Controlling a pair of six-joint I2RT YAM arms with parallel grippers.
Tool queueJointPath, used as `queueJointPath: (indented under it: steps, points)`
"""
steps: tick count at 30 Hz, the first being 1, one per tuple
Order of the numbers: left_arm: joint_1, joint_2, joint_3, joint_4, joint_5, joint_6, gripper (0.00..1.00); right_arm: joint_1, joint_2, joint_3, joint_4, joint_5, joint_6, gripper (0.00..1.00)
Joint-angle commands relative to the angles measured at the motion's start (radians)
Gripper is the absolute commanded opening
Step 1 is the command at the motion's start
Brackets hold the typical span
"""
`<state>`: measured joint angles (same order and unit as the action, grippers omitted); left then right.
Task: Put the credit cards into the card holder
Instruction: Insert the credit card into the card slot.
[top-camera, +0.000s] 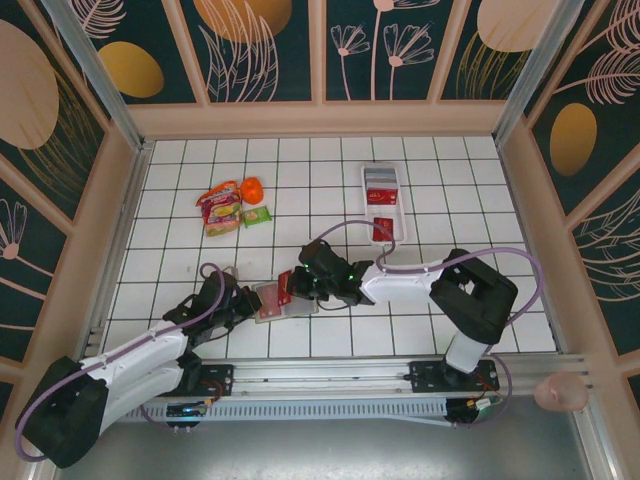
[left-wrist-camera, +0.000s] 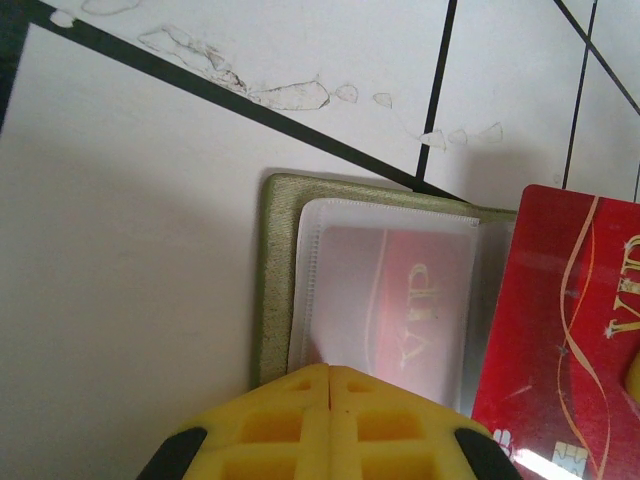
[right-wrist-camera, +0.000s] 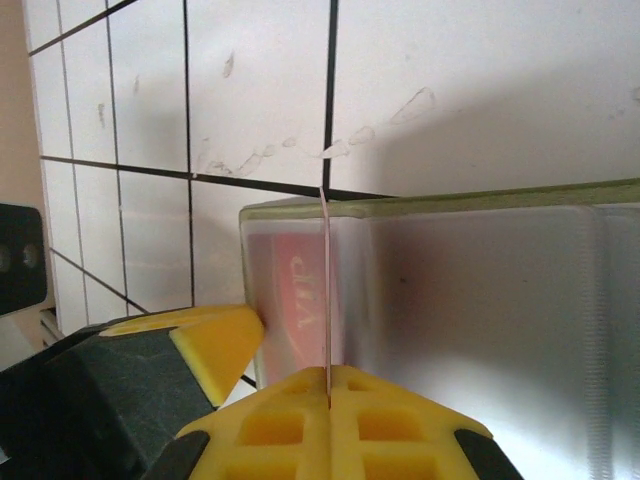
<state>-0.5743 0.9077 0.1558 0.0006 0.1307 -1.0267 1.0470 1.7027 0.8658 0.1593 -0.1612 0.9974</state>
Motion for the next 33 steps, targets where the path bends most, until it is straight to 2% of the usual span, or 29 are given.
queueJointPath:
  steps: [1, 11, 33]
  points:
    - [0.004, 0.012, -0.042, -0.102, 0.015, -0.013, 0.00, 0.003, 0.007, -0.027, 0.056, -0.024, 0.003, 0.00]
    - [0.004, 0.008, -0.041, -0.105, 0.017, -0.016, 0.00, 0.005, -0.028, -0.062, 0.030, 0.052, 0.004, 0.00]
    - [0.004, -0.004, -0.048, -0.107, 0.015, -0.019, 0.00, 0.021, 0.012, -0.074, 0.100, -0.064, 0.036, 0.00]
